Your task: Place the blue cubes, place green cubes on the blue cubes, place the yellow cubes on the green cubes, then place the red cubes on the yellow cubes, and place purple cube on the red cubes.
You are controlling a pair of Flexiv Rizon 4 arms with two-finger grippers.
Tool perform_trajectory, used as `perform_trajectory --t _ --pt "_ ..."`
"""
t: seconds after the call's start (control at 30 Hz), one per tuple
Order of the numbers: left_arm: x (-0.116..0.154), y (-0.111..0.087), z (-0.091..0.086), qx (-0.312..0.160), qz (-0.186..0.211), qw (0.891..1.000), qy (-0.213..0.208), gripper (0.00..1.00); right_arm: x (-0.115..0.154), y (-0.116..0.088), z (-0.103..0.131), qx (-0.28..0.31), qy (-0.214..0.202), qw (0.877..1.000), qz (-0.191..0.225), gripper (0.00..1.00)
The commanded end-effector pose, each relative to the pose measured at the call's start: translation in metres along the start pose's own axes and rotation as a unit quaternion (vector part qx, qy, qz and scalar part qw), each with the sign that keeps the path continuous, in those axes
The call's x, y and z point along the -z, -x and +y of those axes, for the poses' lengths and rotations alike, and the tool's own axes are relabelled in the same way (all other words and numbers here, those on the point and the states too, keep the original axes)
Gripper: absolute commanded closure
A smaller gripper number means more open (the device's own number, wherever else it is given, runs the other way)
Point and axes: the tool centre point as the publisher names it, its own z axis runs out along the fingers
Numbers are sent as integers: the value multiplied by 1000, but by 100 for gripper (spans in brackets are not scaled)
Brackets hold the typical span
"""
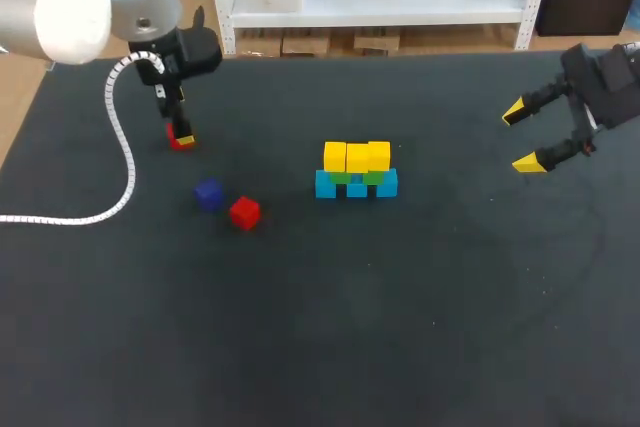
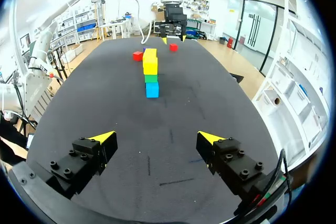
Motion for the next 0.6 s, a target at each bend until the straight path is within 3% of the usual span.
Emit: perform_trajectory --t 0.03,0.6 --pt "-3 -4 -3 -1 -1 1000 -2 0 0 0 0 1 0 1000 -1 0" --pt "-14 -26 -5 -2 1 1000 -10 0 0 0 0 1 0 1000 -1 0"
